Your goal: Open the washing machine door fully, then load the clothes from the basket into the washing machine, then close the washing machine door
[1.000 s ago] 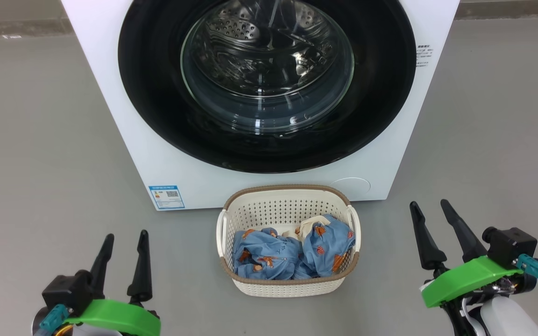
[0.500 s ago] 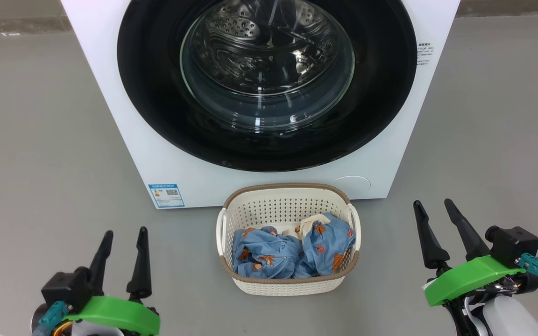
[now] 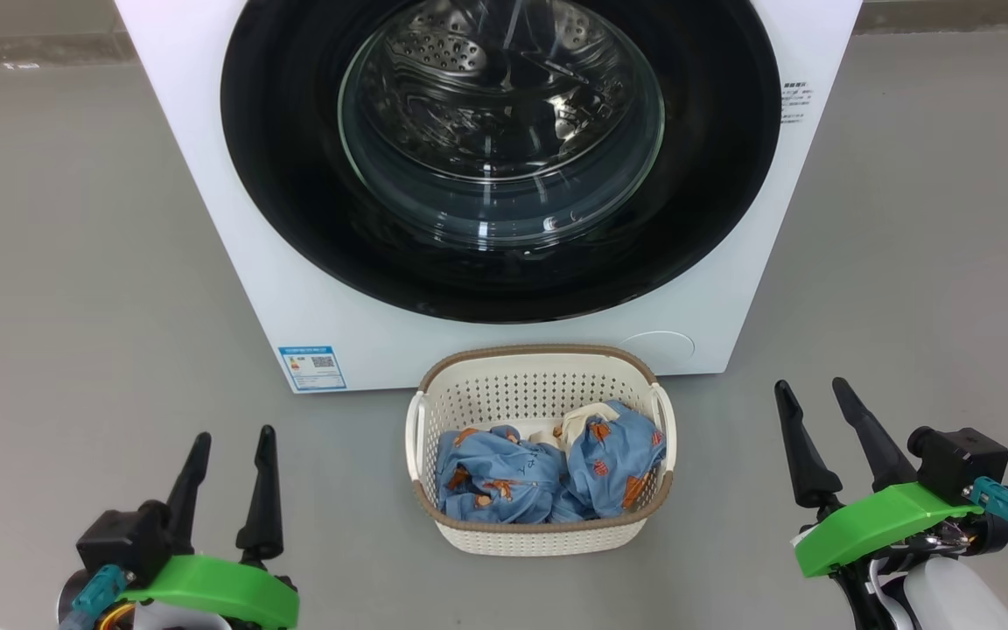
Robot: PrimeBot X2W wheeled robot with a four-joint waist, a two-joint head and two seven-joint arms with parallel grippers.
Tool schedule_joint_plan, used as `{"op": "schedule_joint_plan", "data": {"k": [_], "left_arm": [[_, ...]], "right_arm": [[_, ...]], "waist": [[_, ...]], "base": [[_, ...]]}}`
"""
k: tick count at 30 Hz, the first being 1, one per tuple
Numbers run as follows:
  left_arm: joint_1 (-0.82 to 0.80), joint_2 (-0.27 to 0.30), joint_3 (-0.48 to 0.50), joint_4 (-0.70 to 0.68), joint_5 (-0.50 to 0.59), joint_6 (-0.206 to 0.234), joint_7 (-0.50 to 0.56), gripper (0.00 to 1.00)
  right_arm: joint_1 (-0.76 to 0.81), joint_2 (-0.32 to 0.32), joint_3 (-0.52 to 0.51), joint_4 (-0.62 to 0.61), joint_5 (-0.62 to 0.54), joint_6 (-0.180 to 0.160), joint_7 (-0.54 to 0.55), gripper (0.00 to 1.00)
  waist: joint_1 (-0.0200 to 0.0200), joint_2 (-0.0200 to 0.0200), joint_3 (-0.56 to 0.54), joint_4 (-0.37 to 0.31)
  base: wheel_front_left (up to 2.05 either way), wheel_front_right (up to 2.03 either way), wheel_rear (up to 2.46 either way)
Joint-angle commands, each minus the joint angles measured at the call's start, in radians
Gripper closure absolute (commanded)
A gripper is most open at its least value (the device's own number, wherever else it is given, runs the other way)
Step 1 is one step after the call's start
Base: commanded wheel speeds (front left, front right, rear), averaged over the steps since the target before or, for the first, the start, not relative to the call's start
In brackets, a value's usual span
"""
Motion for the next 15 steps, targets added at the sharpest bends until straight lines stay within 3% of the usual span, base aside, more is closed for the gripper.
{"op": "schedule_joint_plan", "data": {"k": [1,15], "left_arm": [[-0.04,0.021,0.033,-0.019,0.0,0.005,-0.014,0.0],[-0.038,0.022,0.026,-0.01,-0.022,0.002,-0.014,0.0]], "right_arm": [[-0.037,-0.006,0.019,-0.018,-0.019,0.006,-0.012,0.0],[-0.038,-0.007,0.025,-0.006,-0.016,0.006,-0.012,0.0]], "waist": [[0.0001,0.0,-0.001,0.0],[0.0,0.0,-0.009,-0.001]], "base": [[0.0,0.0,0.0],[0.01,0.01,-0.03]]}}
